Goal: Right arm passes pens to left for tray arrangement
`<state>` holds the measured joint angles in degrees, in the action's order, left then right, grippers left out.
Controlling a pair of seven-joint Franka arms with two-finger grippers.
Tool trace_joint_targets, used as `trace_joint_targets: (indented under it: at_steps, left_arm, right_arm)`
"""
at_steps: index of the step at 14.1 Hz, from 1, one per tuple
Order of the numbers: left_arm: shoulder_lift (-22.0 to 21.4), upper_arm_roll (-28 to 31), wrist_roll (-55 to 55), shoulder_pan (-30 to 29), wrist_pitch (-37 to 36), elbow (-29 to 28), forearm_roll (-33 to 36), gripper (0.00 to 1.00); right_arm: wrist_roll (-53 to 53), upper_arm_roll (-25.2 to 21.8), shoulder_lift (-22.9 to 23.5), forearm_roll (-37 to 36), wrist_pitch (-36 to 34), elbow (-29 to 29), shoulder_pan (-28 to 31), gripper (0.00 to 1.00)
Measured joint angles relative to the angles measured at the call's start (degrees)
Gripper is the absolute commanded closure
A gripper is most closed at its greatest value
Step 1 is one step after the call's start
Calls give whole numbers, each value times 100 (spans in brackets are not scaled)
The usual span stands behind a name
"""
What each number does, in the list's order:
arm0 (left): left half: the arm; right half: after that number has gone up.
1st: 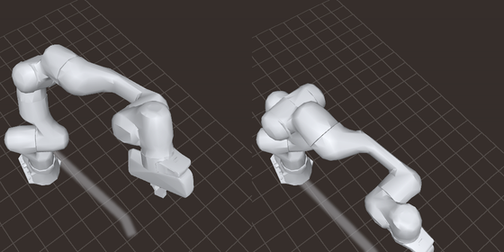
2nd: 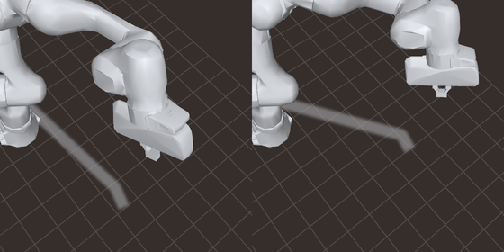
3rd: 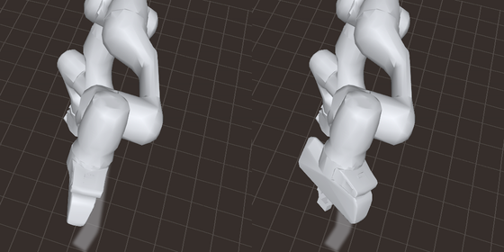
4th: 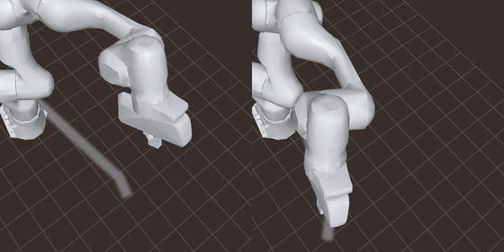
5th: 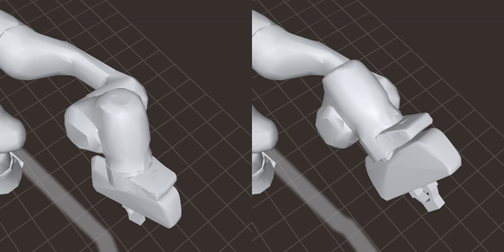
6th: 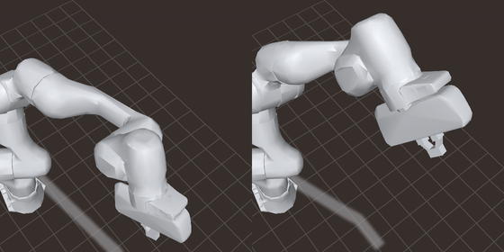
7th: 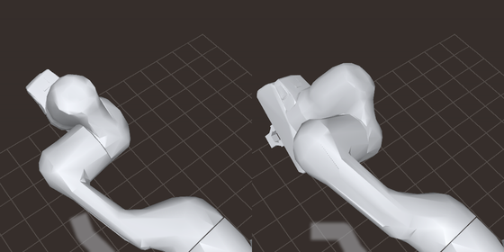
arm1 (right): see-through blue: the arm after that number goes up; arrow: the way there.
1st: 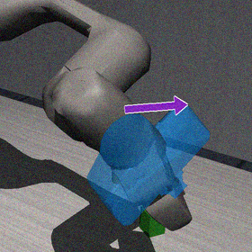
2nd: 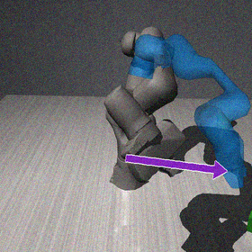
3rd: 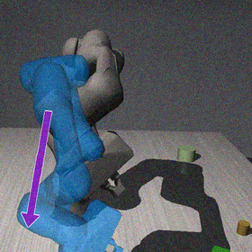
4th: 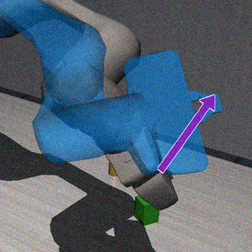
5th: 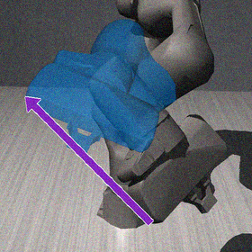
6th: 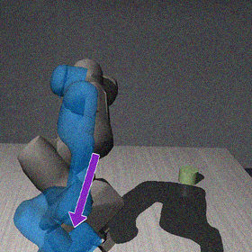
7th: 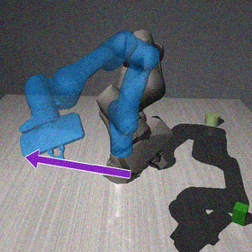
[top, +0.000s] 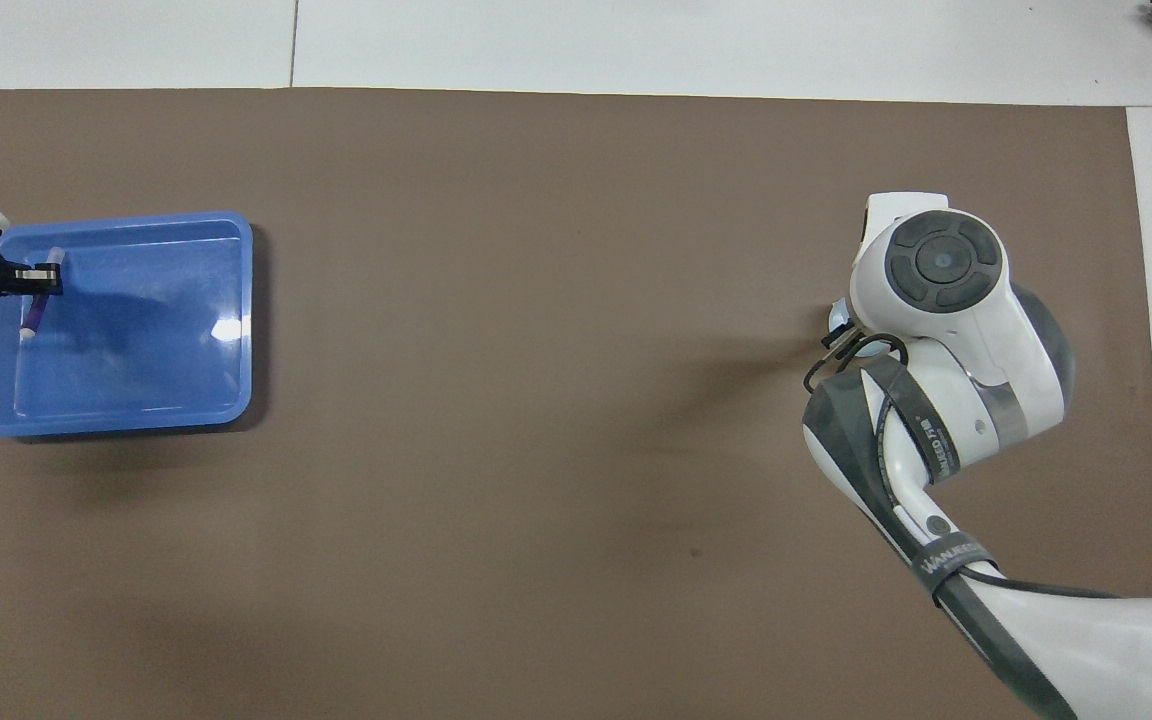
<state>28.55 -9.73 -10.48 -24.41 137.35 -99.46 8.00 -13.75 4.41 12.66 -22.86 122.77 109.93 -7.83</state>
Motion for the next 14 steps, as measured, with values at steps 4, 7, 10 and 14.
trace_joint_targets:
  at_steps: [4, 7, 10, 14]
  left_arm:
    - [-18, 0, -1, -6, 33, -113, 0, 68]
    - [-22, 1, -5, -7, 35, -204, 0, 65]
    - [-26, -10, -7, -6, 25, -205, 0, 62]
    - [-49, -73, -7, -3, -278, -112, 0, 62]
  right_arm:
    - [0, 1, 18, 0, 3, 0, -1, 82]
    - [-2, 1, -4, -6, 3, -60, -2, 94]
    - [-2, -1, 8, -6, -32, -125, -1, 94]
    - [-59, 1, 8, -5, -488, -465, -1, 94]
